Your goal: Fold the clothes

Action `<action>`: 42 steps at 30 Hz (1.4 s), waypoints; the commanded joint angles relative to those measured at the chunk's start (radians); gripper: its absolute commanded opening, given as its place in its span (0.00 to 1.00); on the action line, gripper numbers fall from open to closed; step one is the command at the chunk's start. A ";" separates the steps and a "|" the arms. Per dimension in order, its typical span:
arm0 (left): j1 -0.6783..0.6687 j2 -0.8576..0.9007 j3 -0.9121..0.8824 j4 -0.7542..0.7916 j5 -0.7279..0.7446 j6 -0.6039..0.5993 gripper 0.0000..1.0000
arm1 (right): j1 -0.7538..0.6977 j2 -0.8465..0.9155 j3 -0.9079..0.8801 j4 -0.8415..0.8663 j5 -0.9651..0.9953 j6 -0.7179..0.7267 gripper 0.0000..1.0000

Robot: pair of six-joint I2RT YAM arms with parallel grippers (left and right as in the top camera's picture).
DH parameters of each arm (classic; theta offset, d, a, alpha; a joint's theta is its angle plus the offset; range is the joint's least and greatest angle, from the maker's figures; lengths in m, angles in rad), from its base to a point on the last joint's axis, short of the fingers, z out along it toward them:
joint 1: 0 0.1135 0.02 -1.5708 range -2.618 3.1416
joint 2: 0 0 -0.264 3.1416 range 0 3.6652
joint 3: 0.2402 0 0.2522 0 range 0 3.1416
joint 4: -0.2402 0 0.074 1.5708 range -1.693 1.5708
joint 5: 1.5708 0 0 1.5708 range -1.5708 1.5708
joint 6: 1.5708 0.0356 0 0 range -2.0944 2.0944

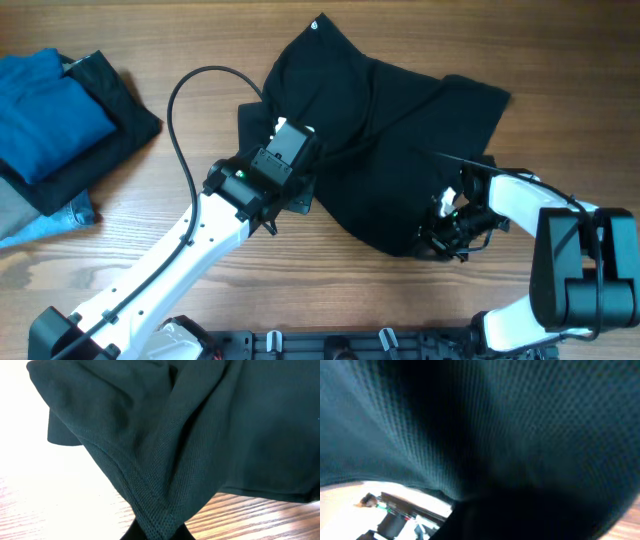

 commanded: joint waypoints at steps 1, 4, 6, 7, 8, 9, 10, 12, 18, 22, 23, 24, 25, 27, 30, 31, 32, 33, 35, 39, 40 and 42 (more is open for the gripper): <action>-0.003 0.005 0.001 -0.002 -0.016 0.020 0.04 | -0.004 0.034 -0.016 0.074 0.191 0.147 0.04; -0.003 0.005 0.001 -0.001 -0.016 0.019 0.04 | -0.007 0.034 -0.010 0.099 0.197 0.158 0.04; -0.003 0.006 0.001 0.000 -0.001 0.012 0.04 | -0.020 0.034 0.011 0.096 0.222 0.158 0.04; -0.003 0.008 0.001 0.000 0.003 -0.006 0.04 | -0.029 0.034 0.025 0.083 0.235 0.158 0.04; -0.003 0.011 0.001 0.001 0.004 -0.027 0.04 | -0.045 0.034 0.048 0.060 0.256 0.157 0.04; -0.003 0.016 0.001 0.002 0.011 -0.040 0.04 | -0.064 0.034 0.076 0.035 0.275 0.156 0.04; -0.003 0.023 0.001 0.003 0.029 -0.040 0.04 | -0.092 0.034 0.120 -0.005 0.304 0.153 0.04; -0.003 0.039 0.001 0.009 0.066 -0.040 0.04 | -0.137 0.034 0.204 -0.074 0.357 0.145 0.04; -0.030 0.118 0.001 0.026 0.242 -0.040 0.04 | -0.270 0.034 0.487 -0.255 0.602 0.129 0.04; -0.060 0.134 0.002 -0.022 0.396 0.085 0.04 | -0.357 0.034 0.649 -0.365 0.763 0.130 0.04; -0.064 0.130 0.007 -0.056 0.433 0.130 0.04 | -0.374 0.031 0.673 -0.380 0.772 0.128 0.04; -0.066 0.127 0.016 -0.097 0.460 0.166 0.04 | -0.388 0.030 0.689 -0.391 0.779 0.127 0.04; -0.066 0.126 0.025 -0.133 0.476 0.194 0.04 | -0.397 0.029 0.695 -0.395 0.778 0.127 0.04; -0.063 0.123 0.064 -0.245 0.486 0.281 0.04 | -0.407 0.027 0.697 -0.394 0.780 0.097 0.04; -0.044 0.123 0.138 -0.327 0.423 0.401 0.04 | -0.407 0.027 0.696 -0.391 0.800 0.094 0.04; -0.037 0.123 0.154 -0.307 0.354 0.402 0.04 | -0.407 0.027 0.696 -0.390 0.800 0.095 0.04; -0.029 0.123 0.165 -0.273 0.280 0.401 0.05 | -0.407 0.027 0.696 -0.388 0.800 0.094 0.04; -0.019 0.123 0.167 -0.219 0.203 0.401 0.18 | -0.407 0.027 0.696 -0.387 0.800 0.094 0.04; 0.005 0.124 0.167 -0.076 0.082 0.390 0.38 | -0.407 0.027 0.696 -0.386 0.800 0.094 0.04; 0.063 0.146 0.167 0.184 0.100 0.322 0.91 | -0.407 0.027 0.696 -0.388 0.800 0.077 0.04; 0.072 0.158 0.167 0.212 0.139 0.322 1.00 | -0.407 0.027 0.696 -0.389 0.800 0.075 0.04; 0.080 0.182 0.167 0.208 0.190 0.297 1.00 | -0.407 0.027 0.696 -0.393 0.800 0.074 0.04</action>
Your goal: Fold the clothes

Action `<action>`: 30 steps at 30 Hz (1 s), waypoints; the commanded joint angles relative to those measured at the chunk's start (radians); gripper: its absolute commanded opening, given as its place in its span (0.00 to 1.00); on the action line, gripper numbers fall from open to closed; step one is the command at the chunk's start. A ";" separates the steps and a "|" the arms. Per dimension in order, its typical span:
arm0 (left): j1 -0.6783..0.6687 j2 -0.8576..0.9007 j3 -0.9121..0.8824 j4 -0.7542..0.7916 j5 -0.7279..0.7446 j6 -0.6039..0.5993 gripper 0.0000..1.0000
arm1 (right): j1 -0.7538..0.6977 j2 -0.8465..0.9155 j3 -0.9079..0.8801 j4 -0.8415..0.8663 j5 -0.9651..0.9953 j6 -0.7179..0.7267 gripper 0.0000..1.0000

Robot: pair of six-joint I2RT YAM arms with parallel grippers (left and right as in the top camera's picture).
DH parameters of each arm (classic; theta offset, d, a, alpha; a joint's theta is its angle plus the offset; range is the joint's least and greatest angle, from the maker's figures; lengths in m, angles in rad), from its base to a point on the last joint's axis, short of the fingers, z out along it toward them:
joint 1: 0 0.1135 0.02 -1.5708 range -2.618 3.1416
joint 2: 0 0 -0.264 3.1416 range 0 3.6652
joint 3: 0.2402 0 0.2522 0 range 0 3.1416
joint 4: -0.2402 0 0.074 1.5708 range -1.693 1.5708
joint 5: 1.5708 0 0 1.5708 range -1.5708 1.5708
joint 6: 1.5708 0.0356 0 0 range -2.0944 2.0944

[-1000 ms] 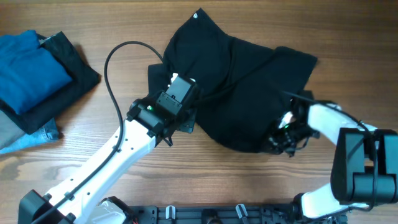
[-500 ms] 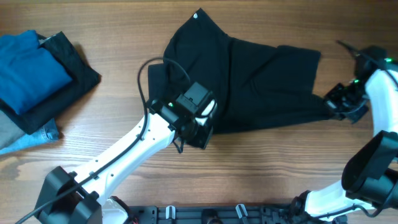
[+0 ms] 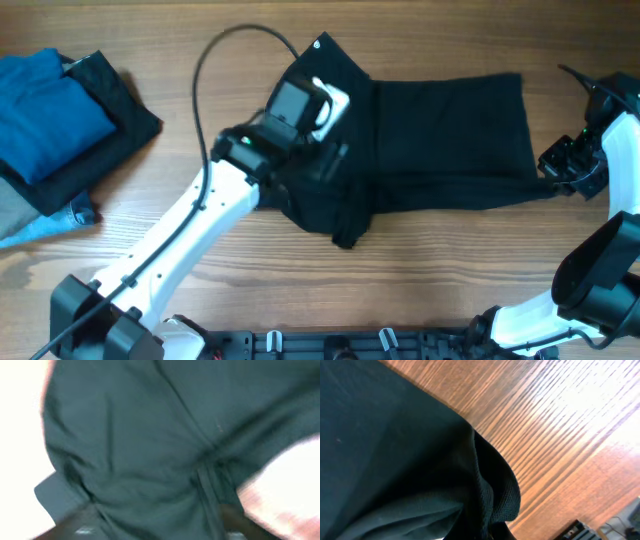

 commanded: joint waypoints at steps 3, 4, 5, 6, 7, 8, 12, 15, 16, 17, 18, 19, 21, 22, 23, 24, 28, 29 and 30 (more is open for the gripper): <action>0.018 0.083 0.011 -0.075 0.133 -0.131 1.00 | -0.004 -0.003 0.022 -0.002 0.044 -0.022 0.04; 0.016 0.095 0.010 -0.123 0.191 -0.158 1.00 | -0.004 -0.003 0.022 -0.001 0.045 -0.021 0.04; 0.011 0.108 0.010 -0.174 0.245 -0.184 1.00 | -0.004 -0.003 0.022 0.000 0.044 -0.022 0.04; 0.007 0.117 0.010 -0.214 0.283 -0.203 1.00 | -0.004 -0.003 0.022 0.000 0.045 -0.022 0.04; -0.002 0.132 0.010 -0.283 0.337 -0.238 1.00 | -0.004 -0.003 0.022 0.000 0.045 -0.022 0.04; -0.008 0.143 0.010 -0.323 0.361 -0.260 1.00 | -0.004 -0.003 0.022 0.000 0.045 -0.023 0.04; -0.047 0.190 0.009 -0.472 0.381 -0.368 1.00 | -0.004 -0.003 0.022 0.000 0.044 -0.023 0.05; -0.089 0.205 0.009 -0.469 0.414 -0.380 0.91 | -0.004 -0.003 0.022 0.000 0.044 -0.023 0.05; -0.107 0.205 0.009 -0.453 0.414 -0.379 0.91 | -0.004 -0.003 0.022 0.000 0.044 -0.023 0.05; -0.128 0.205 0.009 -0.432 0.407 -0.371 0.93 | -0.004 -0.003 0.022 -0.001 0.044 -0.029 0.05; -0.151 0.205 0.009 -0.412 0.383 -0.369 0.98 | -0.004 -0.003 0.022 -0.002 0.044 -0.039 0.05; -0.179 0.205 0.008 -0.391 0.325 -0.368 1.00 | -0.004 -0.003 0.022 -0.002 0.044 -0.043 0.05; -0.223 0.206 0.000 -0.368 0.217 -0.369 1.00 | -0.004 -0.003 0.022 -0.004 0.044 -0.044 0.05; -0.244 0.206 -0.015 -0.351 0.183 -0.369 1.00 | -0.004 -0.003 0.022 -0.004 0.044 -0.044 0.05; -0.253 0.206 -0.026 -0.342 0.181 -0.369 1.00 | -0.004 -0.003 0.022 -0.005 0.044 -0.044 0.05; -0.263 0.207 -0.045 -0.329 0.185 -0.370 1.00 | -0.004 -0.003 0.022 -0.004 0.044 -0.044 0.05; -0.268 0.208 -0.117 -0.272 0.185 -0.373 0.99 | -0.004 -0.003 0.022 -0.002 0.044 -0.044 0.05; -0.268 0.208 -0.129 -0.258 0.185 -0.373 0.99 | -0.004 -0.003 0.022 -0.001 0.044 -0.044 0.05; -0.268 0.208 -0.142 -0.244 0.185 -0.373 0.98 | -0.004 -0.003 0.022 0.000 0.044 -0.044 0.05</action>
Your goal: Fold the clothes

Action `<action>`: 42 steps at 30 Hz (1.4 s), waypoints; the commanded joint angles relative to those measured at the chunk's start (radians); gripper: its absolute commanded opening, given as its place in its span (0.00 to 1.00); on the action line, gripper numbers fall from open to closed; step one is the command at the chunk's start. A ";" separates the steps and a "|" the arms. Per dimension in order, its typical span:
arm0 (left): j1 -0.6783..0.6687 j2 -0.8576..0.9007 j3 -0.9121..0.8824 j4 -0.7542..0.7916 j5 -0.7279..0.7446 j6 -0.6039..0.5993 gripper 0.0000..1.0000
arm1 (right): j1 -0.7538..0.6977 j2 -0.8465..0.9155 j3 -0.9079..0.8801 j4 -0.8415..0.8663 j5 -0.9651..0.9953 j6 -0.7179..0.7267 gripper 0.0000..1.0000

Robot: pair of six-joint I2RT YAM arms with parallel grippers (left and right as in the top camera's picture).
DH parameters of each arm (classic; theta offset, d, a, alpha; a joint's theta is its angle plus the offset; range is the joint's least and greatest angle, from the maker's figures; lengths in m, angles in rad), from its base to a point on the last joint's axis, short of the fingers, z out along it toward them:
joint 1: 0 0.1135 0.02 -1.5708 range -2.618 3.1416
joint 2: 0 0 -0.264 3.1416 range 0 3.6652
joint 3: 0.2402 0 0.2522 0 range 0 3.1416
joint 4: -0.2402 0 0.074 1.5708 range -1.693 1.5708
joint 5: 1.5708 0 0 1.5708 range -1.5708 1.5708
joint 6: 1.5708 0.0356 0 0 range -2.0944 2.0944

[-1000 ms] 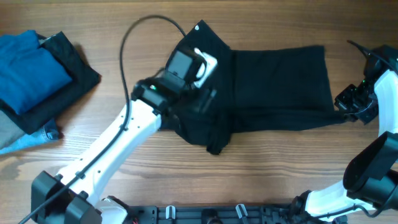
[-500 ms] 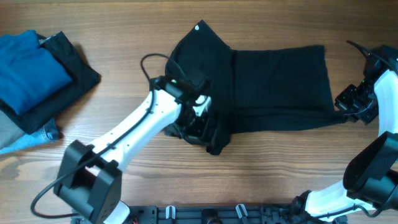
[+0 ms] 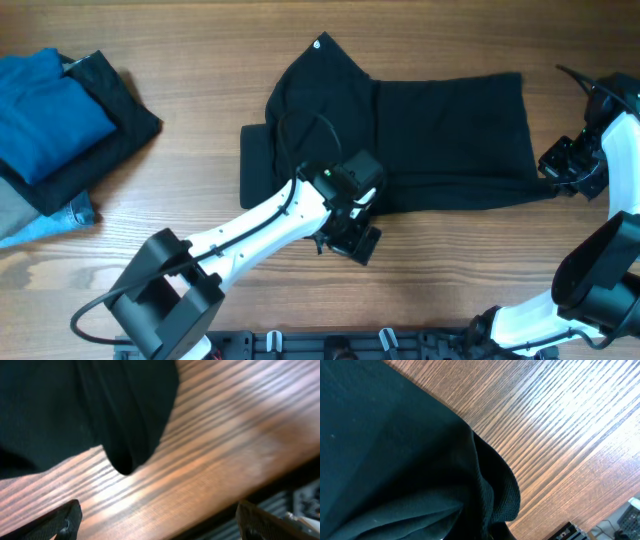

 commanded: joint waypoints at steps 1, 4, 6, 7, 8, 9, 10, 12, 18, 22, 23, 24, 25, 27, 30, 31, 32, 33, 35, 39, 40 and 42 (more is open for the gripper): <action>0.001 0.009 -0.060 0.045 -0.028 -0.016 0.98 | -0.004 -0.003 0.022 0.003 0.035 -0.006 0.05; 0.001 0.009 -0.099 0.114 -0.014 -0.016 0.98 | -0.004 -0.003 0.022 0.003 0.033 -0.006 0.05; 0.001 0.009 -0.108 0.144 -0.014 -0.015 0.96 | -0.004 -0.003 0.022 0.003 0.032 -0.006 0.05; 0.002 0.009 -0.108 0.152 -0.014 -0.015 0.95 | -0.004 -0.003 0.022 0.003 0.032 -0.007 0.05; 0.002 0.009 -0.108 0.159 -0.014 -0.016 0.94 | -0.004 -0.003 0.022 0.002 0.032 -0.007 0.05; 0.002 0.009 -0.108 0.162 -0.014 -0.016 0.92 | -0.004 -0.003 0.022 0.002 0.032 -0.007 0.05; 0.002 0.009 -0.108 0.164 -0.014 -0.016 0.91 | -0.004 -0.003 0.022 0.002 0.032 -0.007 0.05; 0.002 0.012 -0.108 0.166 -0.014 -0.016 0.90 | -0.004 -0.003 0.022 0.002 0.032 -0.007 0.05; 0.017 0.032 -0.108 0.192 0.035 -0.016 0.88 | -0.004 -0.003 0.022 0.000 0.032 -0.008 0.05; 0.056 0.056 -0.108 0.230 0.160 -0.074 0.80 | -0.004 -0.003 0.022 -0.002 0.032 -0.011 0.05; 0.061 0.066 -0.108 0.237 0.186 -0.082 0.77 | -0.004 -0.003 0.022 -0.002 0.032 -0.013 0.05; 0.062 0.080 -0.108 0.243 0.203 -0.096 0.73 | -0.004 -0.003 0.022 -0.002 0.032 -0.014 0.05; 0.062 0.090 -0.108 0.243 0.205 -0.098 0.66 | -0.004 -0.003 0.022 -0.002 0.032 -0.014 0.05; 0.062 0.096 -0.108 0.243 0.208 -0.098 0.49 | -0.004 -0.003 0.022 -0.001 0.032 -0.014 0.05; 0.062 0.095 -0.108 0.243 0.208 -0.098 0.40 | -0.004 -0.003 0.022 0.001 0.032 -0.014 0.05; 0.062 0.096 -0.108 0.244 0.208 -0.098 0.38 | -0.004 -0.003 0.022 0.002 0.032 -0.014 0.05; 0.062 0.096 -0.108 0.244 0.208 -0.098 0.34 | -0.004 -0.003 0.022 0.002 0.032 -0.014 0.05; 0.062 0.095 -0.107 0.243 0.208 -0.098 0.25 | -0.004 -0.003 0.022 0.002 0.032 -0.014 0.05; 0.063 0.095 -0.106 0.242 0.208 -0.098 0.04 | -0.004 -0.003 0.022 0.002 0.032 -0.014 0.05; 0.084 0.088 -0.091 0.212 0.196 -0.084 0.04 | -0.004 -0.003 0.022 0.003 0.032 -0.014 0.05; 0.093 0.082 -0.082 0.190 0.181 -0.069 0.04 | -0.004 -0.003 0.022 0.004 0.032 -0.014 0.05; 0.122 0.066 -0.051 0.127 0.134 -0.035 0.04 | -0.004 -0.003 0.022 0.005 0.032 -0.014 0.05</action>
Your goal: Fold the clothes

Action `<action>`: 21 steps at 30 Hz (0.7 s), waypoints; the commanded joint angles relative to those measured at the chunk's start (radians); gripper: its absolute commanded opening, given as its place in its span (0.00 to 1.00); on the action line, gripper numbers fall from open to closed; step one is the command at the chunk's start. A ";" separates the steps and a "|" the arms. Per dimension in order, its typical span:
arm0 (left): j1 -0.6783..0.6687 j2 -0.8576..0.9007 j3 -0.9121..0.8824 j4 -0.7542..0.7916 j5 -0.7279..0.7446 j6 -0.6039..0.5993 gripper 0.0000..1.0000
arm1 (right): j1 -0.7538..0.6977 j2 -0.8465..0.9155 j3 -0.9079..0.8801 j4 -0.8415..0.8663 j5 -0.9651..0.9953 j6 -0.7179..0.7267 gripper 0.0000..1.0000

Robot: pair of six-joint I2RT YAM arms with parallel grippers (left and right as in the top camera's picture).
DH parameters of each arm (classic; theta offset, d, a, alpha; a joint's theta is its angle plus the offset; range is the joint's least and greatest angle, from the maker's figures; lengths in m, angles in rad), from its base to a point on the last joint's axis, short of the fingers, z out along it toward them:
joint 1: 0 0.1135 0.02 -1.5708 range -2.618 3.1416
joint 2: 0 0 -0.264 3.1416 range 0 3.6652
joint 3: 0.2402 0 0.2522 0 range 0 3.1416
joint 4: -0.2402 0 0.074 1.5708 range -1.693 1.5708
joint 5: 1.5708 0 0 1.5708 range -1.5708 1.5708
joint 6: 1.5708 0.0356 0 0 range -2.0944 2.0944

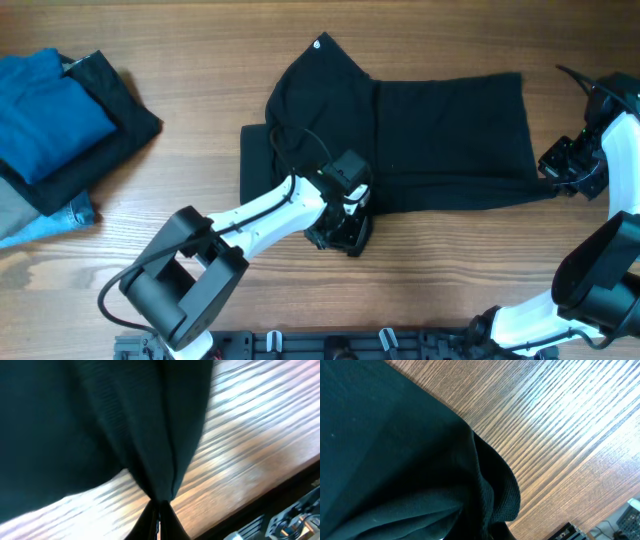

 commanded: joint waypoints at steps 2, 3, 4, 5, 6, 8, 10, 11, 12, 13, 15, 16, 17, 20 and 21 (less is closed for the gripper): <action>0.091 -0.047 0.100 -0.148 -0.122 0.092 0.04 | -0.004 -0.003 0.022 0.005 0.032 -0.010 0.05; 0.113 -0.060 0.128 -0.177 -0.138 0.110 0.04 | -0.004 -0.003 0.022 0.005 0.032 -0.011 0.05; 0.131 -0.070 0.151 -0.196 -0.145 0.120 0.04 | -0.004 -0.003 0.022 0.005 0.032 -0.010 0.05; 0.159 -0.087 0.189 -0.221 -0.145 0.138 0.04 | -0.004 -0.003 0.022 0.006 0.032 -0.011 0.05; 0.188 -0.102 0.229 -0.240 -0.145 0.159 0.04 | -0.004 -0.003 0.022 0.006 0.032 -0.011 0.05; 0.229 -0.122 0.279 -0.245 -0.148 0.158 0.04 | -0.004 -0.003 0.022 0.007 0.032 -0.010 0.05; 0.274 -0.137 0.330 -0.240 -0.138 0.150 0.04 | -0.004 -0.003 0.022 0.008 0.032 -0.011 0.06; 0.285 -0.139 0.337 -0.240 -0.113 0.146 0.04 | -0.004 -0.003 0.022 0.008 0.032 -0.010 0.06; 0.290 -0.139 0.336 -0.245 -0.079 0.146 0.04 | -0.004 -0.003 0.022 0.008 0.032 -0.011 0.05; 0.289 -0.137 0.335 -0.261 -0.047 0.146 0.05 | -0.004 -0.003 0.022 0.008 0.032 -0.011 0.06; 0.274 -0.126 0.324 -0.290 -0.018 0.129 0.41 | -0.004 -0.003 0.022 0.008 0.032 -0.010 0.05; 0.261 -0.119 0.314 -0.304 -0.019 0.108 0.59 | -0.004 -0.003 0.022 0.010 0.032 -0.011 0.06; 0.246 -0.114 0.301 -0.312 -0.019 0.090 0.66 | -0.004 -0.003 0.022 0.011 0.032 -0.011 0.06; 0.190 -0.093 0.243 -0.299 -0.019 0.043 0.89 | -0.004 -0.003 0.022 0.011 0.032 -0.011 0.06; 0.179 -0.087 0.230 -0.291 -0.018 0.032 0.89 | -0.004 -0.003 0.022 0.011 0.032 -0.011 0.06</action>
